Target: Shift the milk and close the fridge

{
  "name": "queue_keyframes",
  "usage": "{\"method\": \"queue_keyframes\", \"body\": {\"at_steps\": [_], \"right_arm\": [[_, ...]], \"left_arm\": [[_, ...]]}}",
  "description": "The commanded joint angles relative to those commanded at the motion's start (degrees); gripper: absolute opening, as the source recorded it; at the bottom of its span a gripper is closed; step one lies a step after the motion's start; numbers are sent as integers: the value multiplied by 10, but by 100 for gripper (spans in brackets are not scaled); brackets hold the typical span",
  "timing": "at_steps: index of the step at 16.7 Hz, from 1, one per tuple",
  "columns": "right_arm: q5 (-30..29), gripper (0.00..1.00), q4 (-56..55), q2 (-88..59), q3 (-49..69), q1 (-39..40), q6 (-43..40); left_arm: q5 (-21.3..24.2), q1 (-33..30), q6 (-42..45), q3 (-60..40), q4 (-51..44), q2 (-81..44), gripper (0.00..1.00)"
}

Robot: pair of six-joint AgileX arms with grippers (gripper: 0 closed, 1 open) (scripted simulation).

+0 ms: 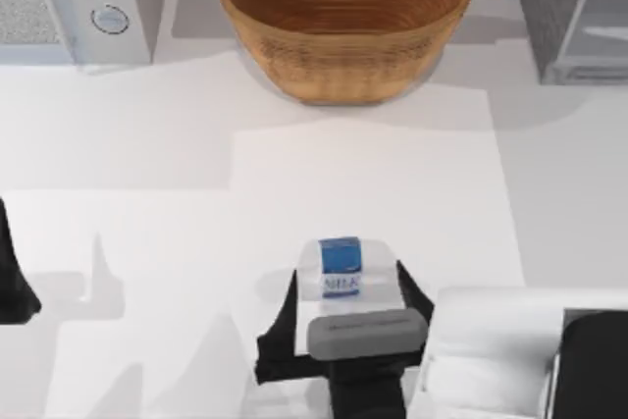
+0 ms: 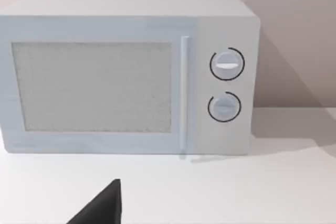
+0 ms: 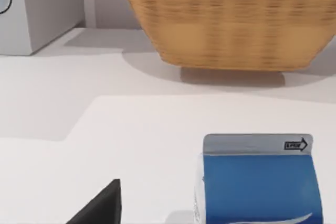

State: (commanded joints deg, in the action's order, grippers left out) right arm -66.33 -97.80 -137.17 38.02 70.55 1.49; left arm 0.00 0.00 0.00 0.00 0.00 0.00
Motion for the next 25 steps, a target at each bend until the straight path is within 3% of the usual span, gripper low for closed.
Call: {"method": "queue_keyframes", "body": {"at_steps": [14, 25], "right_arm": [[64, 100, 35, -7, 45, -64, -3], [64, 17, 35, -7, 45, -64, -3]], "left_arm": [[0, 0, 0, 0, 0, 0, 100], [0, 0, 0, 0, 0, 0, 100]]}}
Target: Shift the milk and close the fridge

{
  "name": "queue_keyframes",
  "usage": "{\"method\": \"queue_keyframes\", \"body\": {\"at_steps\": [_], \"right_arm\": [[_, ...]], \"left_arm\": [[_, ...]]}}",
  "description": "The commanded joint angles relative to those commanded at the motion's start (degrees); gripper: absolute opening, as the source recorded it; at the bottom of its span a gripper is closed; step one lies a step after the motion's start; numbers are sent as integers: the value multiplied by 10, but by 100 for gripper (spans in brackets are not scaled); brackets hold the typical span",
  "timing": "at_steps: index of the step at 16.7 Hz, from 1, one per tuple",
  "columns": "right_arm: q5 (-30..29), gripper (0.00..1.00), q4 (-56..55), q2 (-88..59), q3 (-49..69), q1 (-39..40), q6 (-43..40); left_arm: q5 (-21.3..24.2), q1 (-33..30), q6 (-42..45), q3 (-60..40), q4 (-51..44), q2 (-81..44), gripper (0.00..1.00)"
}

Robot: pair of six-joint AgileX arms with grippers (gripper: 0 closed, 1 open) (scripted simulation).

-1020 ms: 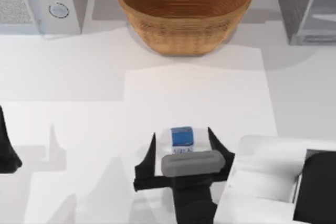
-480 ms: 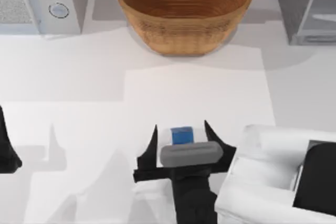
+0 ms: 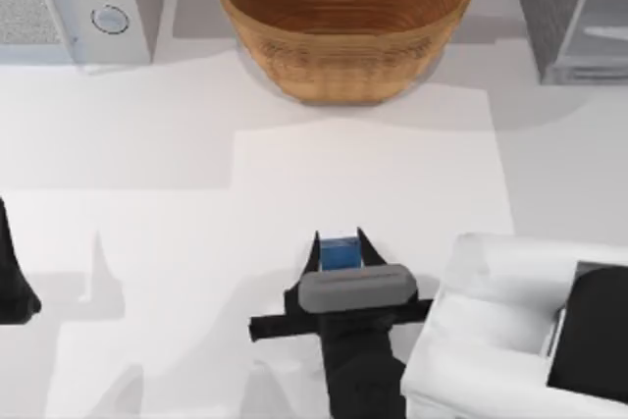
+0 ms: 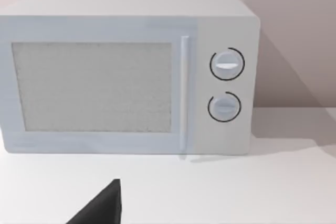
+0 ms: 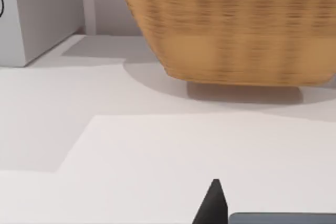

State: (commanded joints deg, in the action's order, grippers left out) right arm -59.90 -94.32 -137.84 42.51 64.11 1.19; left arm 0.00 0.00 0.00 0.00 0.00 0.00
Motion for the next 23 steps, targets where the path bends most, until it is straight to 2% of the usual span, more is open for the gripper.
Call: {"method": "queue_keyframes", "body": {"at_steps": [2, 3, 12, 23], "right_arm": [[0, 2, 0, 0, 0, 0, 0], [0, 0, 0, 0, 0, 0, 0], [0, 0, 2, 3, -1, 1, 0], [1, 0, 61, 78, -17, 1, 3]], "left_arm": [[0, 0, 0, 0, 0, 0, 100], [0, 0, 0, 0, 0, 0, 100], [0, 0, 0, 0, 0, 0, 100], [0, 0, 0, 0, 0, 0, 100]]}}
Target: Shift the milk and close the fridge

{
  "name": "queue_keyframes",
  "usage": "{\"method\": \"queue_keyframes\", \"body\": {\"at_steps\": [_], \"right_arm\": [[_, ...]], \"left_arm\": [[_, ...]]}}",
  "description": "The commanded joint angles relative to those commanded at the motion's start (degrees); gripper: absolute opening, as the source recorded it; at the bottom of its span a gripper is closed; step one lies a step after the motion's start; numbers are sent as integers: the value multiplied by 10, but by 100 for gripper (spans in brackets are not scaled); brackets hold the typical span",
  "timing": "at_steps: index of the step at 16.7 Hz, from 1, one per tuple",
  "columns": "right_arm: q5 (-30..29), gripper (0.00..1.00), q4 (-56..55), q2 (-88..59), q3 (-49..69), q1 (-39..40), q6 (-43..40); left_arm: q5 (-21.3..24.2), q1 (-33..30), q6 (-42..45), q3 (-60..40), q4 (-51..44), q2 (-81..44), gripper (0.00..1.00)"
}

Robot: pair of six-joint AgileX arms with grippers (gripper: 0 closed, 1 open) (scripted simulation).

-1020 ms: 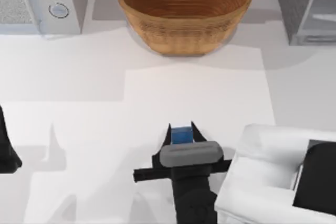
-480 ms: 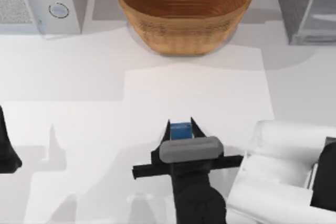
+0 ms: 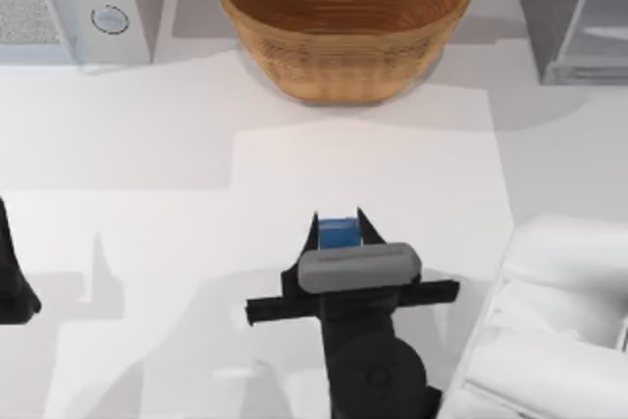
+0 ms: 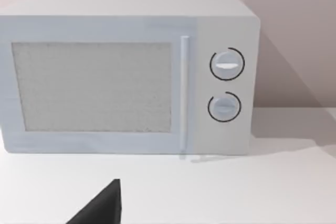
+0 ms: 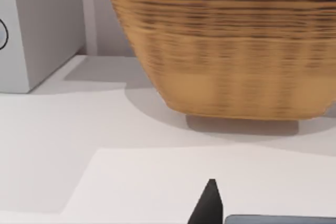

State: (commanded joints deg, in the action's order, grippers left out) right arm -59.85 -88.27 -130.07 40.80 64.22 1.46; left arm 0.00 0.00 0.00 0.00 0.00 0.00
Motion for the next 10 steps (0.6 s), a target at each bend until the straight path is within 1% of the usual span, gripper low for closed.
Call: {"method": "queue_keyframes", "body": {"at_steps": [2, 5, 7, 10], "right_arm": [[8, 0, 3, 6, -2, -7, 0], [60, 0, 26, 45, -20, -61, -2], [119, 0, 51, 88, -39, -126, -4], [233, 0, 97, 170, -76, -258, -6]], "left_arm": [[0, 0, 0, 0, 0, 0, 100], [0, 0, 0, 0, 0, 0, 100], [0, 0, 0, 0, 0, 0, 100], [0, 0, 0, 0, 0, 0, 100]]}}
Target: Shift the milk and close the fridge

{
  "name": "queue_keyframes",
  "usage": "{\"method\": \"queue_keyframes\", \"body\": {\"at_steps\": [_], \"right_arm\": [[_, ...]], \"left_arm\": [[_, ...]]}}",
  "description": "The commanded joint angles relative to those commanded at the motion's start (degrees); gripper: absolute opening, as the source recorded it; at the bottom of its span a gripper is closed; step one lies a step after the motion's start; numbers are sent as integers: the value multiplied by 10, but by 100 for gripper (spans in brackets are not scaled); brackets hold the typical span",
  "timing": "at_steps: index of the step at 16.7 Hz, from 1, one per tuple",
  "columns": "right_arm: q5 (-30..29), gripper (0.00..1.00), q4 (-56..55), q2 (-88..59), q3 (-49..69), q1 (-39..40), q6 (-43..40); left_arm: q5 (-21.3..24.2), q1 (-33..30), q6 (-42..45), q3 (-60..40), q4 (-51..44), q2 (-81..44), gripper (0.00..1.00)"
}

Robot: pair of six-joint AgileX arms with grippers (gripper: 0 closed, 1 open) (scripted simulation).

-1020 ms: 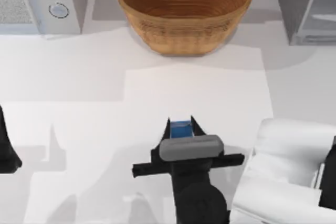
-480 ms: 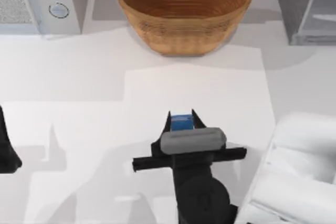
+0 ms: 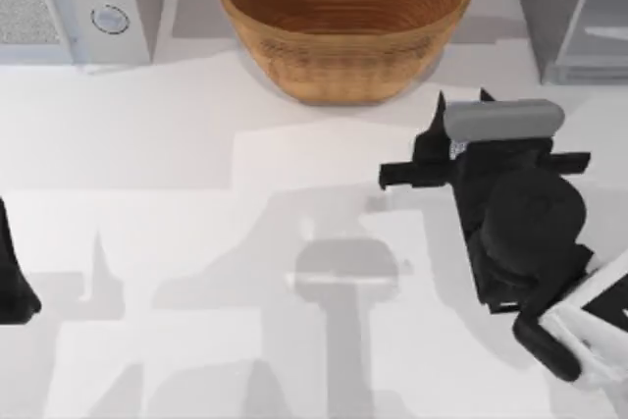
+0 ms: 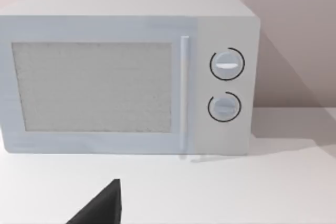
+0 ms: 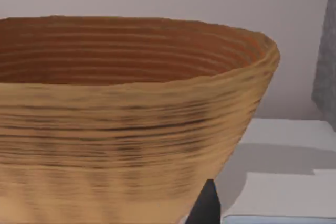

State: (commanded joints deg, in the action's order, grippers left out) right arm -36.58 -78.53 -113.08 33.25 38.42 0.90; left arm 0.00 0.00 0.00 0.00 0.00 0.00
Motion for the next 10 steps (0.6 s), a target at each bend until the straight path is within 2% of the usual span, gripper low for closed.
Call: {"method": "queue_keyframes", "body": {"at_steps": [6, 8, 10], "right_arm": [[244, 0, 100, 182, -74, -276, 0], [301, 0, 125, 229, -93, -334, 0], [334, 0, 142, 260, -105, -367, 0]], "left_arm": [[0, 0, 0, 0, 0, 0, 100], [0, 0, 0, 0, 0, 0, 100], [0, 0, 0, 0, 0, 0, 100]]}}
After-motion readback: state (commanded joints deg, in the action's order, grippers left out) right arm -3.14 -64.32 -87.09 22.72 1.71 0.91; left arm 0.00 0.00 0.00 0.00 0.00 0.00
